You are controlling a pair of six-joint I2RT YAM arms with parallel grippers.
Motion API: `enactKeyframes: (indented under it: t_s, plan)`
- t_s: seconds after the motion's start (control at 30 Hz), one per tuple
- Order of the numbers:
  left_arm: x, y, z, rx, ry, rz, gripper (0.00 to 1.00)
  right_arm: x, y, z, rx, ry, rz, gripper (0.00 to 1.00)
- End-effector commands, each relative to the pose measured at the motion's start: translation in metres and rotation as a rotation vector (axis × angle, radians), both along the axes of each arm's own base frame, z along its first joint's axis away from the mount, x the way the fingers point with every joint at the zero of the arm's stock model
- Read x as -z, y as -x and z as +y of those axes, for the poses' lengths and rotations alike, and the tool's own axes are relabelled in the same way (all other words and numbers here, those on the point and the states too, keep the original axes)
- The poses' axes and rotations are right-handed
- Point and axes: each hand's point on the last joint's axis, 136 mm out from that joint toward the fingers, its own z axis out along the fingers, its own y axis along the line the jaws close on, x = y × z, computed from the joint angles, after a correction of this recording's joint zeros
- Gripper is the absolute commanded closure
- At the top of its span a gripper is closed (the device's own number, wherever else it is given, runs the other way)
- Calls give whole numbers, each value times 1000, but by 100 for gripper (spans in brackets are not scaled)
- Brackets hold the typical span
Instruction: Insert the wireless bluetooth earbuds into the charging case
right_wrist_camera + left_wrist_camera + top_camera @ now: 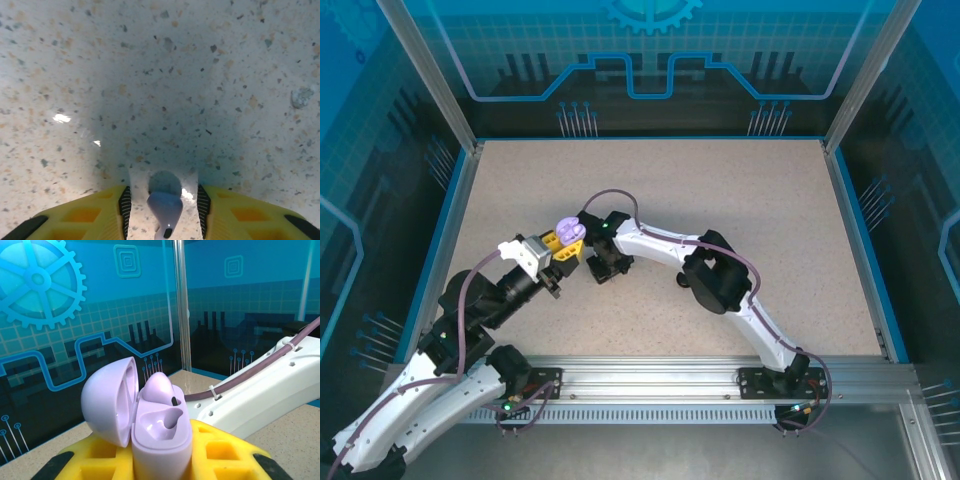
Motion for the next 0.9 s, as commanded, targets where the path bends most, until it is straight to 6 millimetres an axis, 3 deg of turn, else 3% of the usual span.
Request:
enactKeyframes:
  t_s: [0.0, 0.53, 0.87]
  plan:
    - [-13, 1, 7, -28, 33, -21, 100, 9, 8, -3, -35, 63, 15, 59]
    - [-12, -1, 8, -34, 32, -19, 100, 31, 21, -10, -79, 161, 46, 68]
    - [-12, -1, 8, -37, 33, -17, 100, 20, 29, -24, -81, 171, 43, 70]
